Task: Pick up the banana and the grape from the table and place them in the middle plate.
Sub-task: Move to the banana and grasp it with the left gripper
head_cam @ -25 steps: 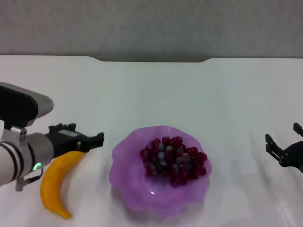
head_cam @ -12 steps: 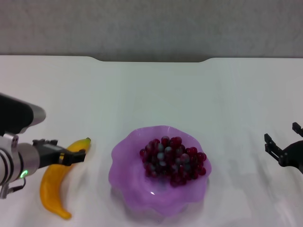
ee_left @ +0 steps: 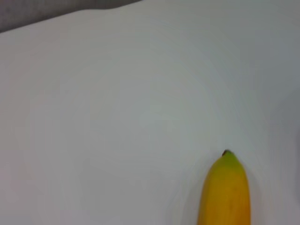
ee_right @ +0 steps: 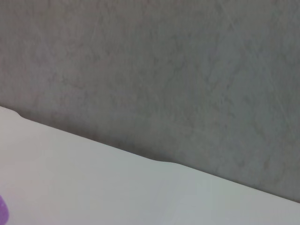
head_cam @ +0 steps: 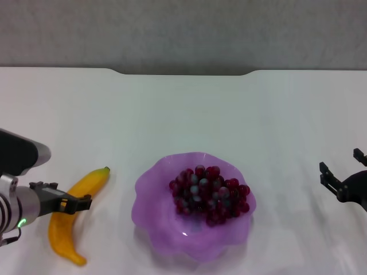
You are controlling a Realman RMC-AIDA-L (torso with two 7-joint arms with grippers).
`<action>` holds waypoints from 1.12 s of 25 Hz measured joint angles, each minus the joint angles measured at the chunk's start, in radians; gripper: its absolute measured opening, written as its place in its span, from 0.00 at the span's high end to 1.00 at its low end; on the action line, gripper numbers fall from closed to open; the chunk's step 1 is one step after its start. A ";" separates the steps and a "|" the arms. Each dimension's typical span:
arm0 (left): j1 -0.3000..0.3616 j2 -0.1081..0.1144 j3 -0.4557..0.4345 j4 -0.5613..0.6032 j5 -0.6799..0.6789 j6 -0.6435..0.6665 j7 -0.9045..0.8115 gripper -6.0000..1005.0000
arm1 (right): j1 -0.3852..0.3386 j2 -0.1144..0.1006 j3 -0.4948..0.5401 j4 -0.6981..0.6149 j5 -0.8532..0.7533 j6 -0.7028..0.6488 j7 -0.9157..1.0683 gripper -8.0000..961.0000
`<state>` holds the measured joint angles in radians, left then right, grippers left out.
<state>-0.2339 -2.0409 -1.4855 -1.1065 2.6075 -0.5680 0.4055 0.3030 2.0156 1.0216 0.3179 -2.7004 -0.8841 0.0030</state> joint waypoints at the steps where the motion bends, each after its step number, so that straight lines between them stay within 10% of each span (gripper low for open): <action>1: 0.000 0.000 0.000 0.008 0.000 0.004 0.000 0.14 | 0.000 0.000 0.000 0.000 -0.001 0.000 0.000 0.13; 25: -0.016 -0.003 0.003 0.052 0.002 -0.005 -0.006 0.14 | 0.003 0.000 0.000 0.000 0.004 0.005 -0.002 0.13; 28: -0.016 -0.002 0.004 0.052 0.002 -0.001 -0.008 0.26 | 0.004 0.000 0.000 0.000 0.004 0.005 -0.002 0.13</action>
<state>-0.2500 -2.0434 -1.4820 -1.0549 2.6093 -0.5693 0.3974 0.3072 2.0156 1.0216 0.3175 -2.6967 -0.8789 0.0005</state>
